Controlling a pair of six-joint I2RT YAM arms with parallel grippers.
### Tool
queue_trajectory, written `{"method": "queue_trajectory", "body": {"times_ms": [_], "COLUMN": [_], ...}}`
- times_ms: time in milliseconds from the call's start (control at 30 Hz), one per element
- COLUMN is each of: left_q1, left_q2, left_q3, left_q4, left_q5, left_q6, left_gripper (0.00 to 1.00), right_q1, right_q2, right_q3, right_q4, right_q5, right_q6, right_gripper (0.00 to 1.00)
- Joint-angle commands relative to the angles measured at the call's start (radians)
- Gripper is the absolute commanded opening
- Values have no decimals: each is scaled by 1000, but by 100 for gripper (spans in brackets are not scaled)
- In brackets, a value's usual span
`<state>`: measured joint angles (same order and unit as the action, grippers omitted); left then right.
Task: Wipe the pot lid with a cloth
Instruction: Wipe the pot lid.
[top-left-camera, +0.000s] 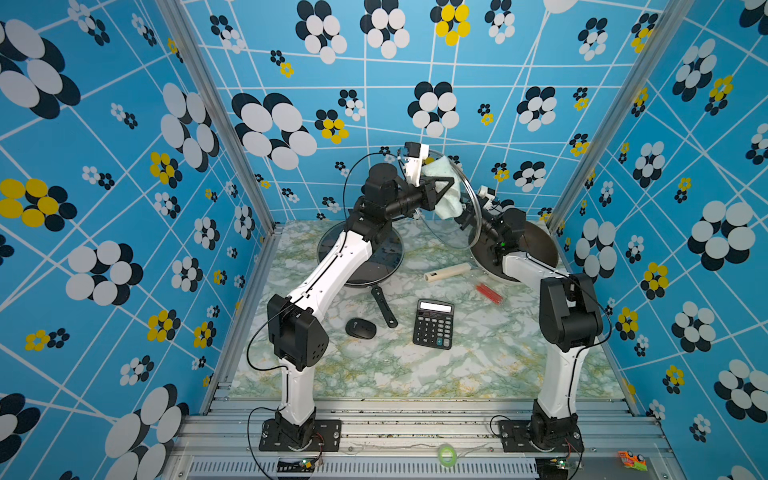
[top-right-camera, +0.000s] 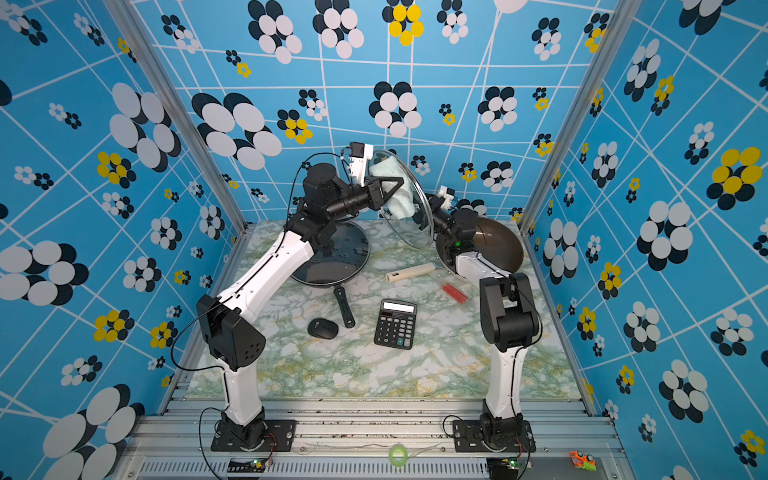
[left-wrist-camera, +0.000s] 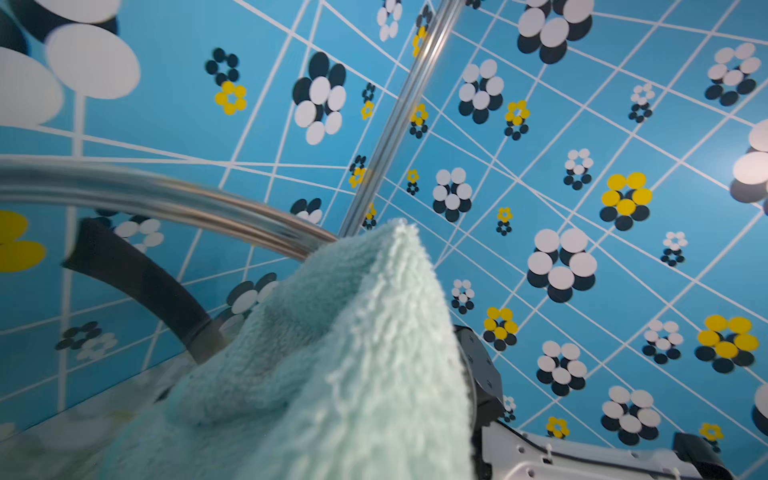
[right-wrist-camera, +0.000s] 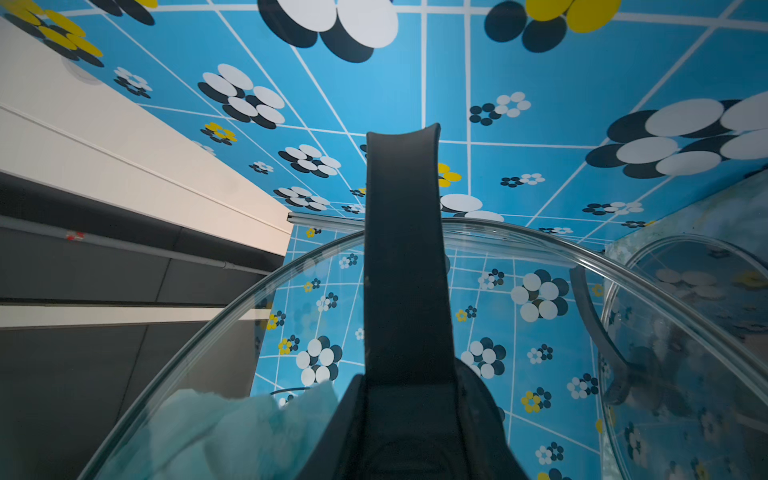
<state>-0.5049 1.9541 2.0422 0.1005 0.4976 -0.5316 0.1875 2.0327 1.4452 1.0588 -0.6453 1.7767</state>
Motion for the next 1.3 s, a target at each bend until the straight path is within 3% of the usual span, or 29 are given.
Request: {"method": "queue_trajectory", "body": {"times_ms": [0, 300, 500, 600, 800, 1067, 1267], "left_q1": [31, -57, -158, -179, -142, 15, 46], "left_q2": [16, 67, 60, 15, -58, 14, 110], "left_q3": [-47, -109, -1, -2, -4, 20, 17], "left_q4": [11, -89, -198, -165, -93, -7, 7], "left_q5": [-100, -81, 22, 56, -86, -188, -181], "left_q6": [-28, 40, 172, 190, 254, 103, -7], "left_gripper": [0, 0, 0, 0, 0, 0, 0], "right_q1": [10, 17, 18, 20, 21, 21, 23], "right_q2": [-145, -146, -130, -101, -95, -156, -178], "right_q3": [0, 58, 123, 140, 119, 86, 94], "right_q4": [206, 238, 148, 154, 150, 94, 78], "right_q5": [21, 49, 38, 47, 35, -23, -18], "right_q6": [11, 59, 11, 23, 44, 7, -29], "right_gripper": [0, 0, 0, 0, 0, 0, 0]}}
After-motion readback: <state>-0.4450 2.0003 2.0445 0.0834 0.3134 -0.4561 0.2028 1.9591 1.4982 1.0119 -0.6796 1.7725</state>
